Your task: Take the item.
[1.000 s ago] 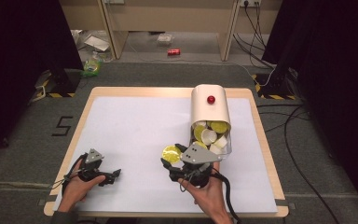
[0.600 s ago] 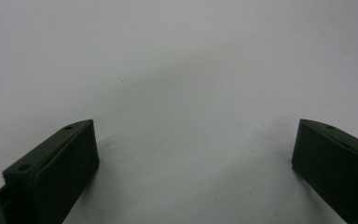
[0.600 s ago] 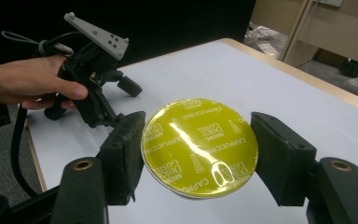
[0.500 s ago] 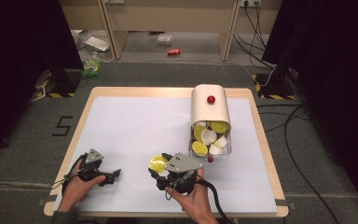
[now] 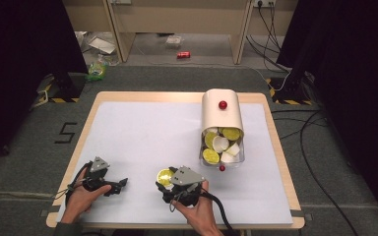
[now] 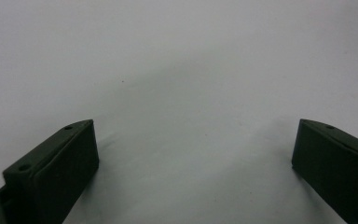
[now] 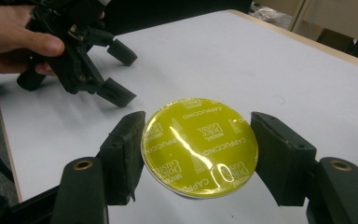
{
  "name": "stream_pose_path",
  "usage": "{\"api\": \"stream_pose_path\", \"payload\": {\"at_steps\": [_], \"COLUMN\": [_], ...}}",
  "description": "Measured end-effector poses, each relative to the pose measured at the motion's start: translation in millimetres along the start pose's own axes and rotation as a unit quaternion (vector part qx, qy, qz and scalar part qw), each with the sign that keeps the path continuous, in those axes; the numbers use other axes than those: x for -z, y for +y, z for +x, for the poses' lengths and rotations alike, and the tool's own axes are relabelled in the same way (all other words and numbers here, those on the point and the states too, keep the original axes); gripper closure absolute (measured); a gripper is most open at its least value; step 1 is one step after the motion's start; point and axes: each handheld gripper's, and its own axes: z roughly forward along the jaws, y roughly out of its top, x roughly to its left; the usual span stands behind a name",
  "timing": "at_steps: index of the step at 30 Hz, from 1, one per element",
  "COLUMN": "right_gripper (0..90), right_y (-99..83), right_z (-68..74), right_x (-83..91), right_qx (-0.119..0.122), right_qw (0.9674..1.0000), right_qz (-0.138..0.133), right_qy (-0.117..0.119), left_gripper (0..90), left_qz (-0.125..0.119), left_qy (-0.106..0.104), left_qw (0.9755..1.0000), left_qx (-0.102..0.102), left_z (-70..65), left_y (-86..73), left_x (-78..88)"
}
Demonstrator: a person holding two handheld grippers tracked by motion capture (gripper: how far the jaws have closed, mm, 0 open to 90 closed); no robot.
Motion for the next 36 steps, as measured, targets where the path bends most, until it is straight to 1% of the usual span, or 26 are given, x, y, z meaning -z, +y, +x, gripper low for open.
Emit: {"api": "stream_pose_path", "payload": {"at_steps": [5,15,17,20,25,26,31,33,36], "right_gripper": [38.4,38.3,38.4,38.4,38.3,38.3,38.3,38.3,38.3], "right_y": [-8.1,-25.2,-28.6,-33.5,-39.0,-39.6,-43.5,-43.5,-43.8], "right_z": [-2.4,-7.1,-7.5,-8.4,-11.5,-12.3,-15.8,-17.4,-18.7], "right_x": [-6.2,-19.0,-21.7,-25.6,-29.0,-29.5,-31.8,-31.5,-31.2], "right_qx": [-0.001,-0.003,0.001,-0.007,-0.011,-0.008,-0.012,-0.016,-0.015], "right_qw": [1.0,0.9998,0.9998,0.9996,0.9993,0.9992,0.9987,0.9985,0.9985], "right_qz": [0.006,0.017,0.022,0.027,0.036,0.038,0.047,0.048,0.048], "right_qy": [-0.004,-0.005,-0.005,-0.003,-0.005,-0.007,-0.014,-0.017,-0.023], "left_gripper": [0.0,0.0,0.0,0.0,0.0,0.0,0.0,0.0,0.0], "left_qz": [0.0,0.0,0.0,0.0,0.0,0.0,0.0,0.0,0.0], "left_qy": [0.0,0.0,0.0,0.0,0.0,0.0,0.0,0.0,0.0], "left_qw": [1.0,1.0,1.0,1.0,1.0,1.0,1.0,1.0,1.0], "left_qx": [0.0,0.0,0.0,0.0,0.0,0.0,0.0,0.0,0.0], "left_z": [0.0,0.0,0.0,0.0,0.0,0.0,-0.1,-0.1,0.0], "left_y": [0.0,0.1,0.0,0.0,0.0,0.0,0.0,0.0,0.0], "left_x": [0.0,0.0,0.0,0.0,0.0,0.0,0.0,0.0,0.0]}}
